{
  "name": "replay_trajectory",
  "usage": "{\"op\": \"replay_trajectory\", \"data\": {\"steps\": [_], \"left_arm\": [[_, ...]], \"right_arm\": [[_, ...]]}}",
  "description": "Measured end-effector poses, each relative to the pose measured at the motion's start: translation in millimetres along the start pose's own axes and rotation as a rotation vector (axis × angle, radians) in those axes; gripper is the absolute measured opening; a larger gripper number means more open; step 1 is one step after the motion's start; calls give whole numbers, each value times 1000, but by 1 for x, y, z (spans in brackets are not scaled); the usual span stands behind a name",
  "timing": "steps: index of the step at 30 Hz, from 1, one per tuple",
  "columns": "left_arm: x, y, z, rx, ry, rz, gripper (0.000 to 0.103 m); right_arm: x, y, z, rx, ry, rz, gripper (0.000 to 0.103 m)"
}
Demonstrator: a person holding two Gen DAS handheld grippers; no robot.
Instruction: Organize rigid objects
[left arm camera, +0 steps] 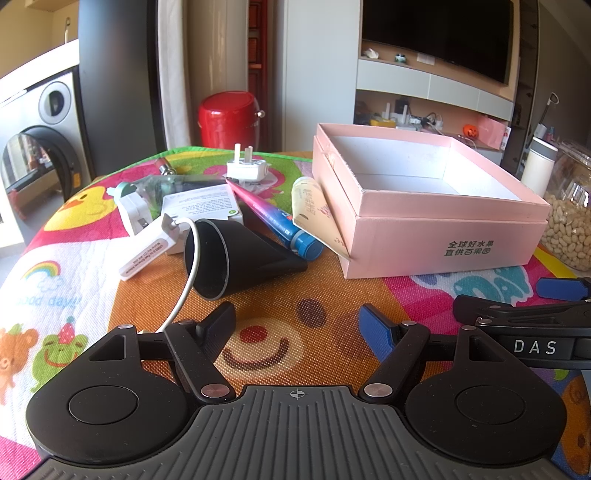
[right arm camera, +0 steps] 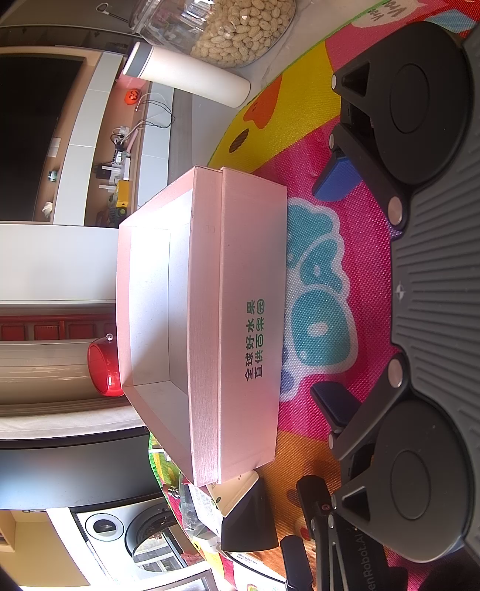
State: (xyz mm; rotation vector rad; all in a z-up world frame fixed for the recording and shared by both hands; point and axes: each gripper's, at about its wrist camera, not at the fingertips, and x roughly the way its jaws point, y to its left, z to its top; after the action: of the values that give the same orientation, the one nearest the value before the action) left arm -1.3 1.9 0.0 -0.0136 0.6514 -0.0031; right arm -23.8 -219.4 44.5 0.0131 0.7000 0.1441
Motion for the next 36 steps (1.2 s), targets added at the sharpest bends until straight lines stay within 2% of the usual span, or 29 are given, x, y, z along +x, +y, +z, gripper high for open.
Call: {"op": "replay_trajectory", "data": {"steps": [19, 25, 29, 32, 36], "left_arm": [[1, -2, 1, 8, 0, 6, 79], [-5, 7, 1, -42, -9, -34, 76], [-28, 10, 3, -30, -12, -79, 74], [-52, 20, 14, -6, -58, -107, 74], [-57, 54, 45, -20, -100, -58, 74]], "right_arm": [[0, 0, 0, 0, 0, 0, 103], [0, 0, 0, 0, 0, 0, 103], [0, 0, 0, 0, 0, 0, 103], [1, 0, 0, 0, 0, 0, 103], [2, 0, 0, 0, 0, 0, 103]]}}
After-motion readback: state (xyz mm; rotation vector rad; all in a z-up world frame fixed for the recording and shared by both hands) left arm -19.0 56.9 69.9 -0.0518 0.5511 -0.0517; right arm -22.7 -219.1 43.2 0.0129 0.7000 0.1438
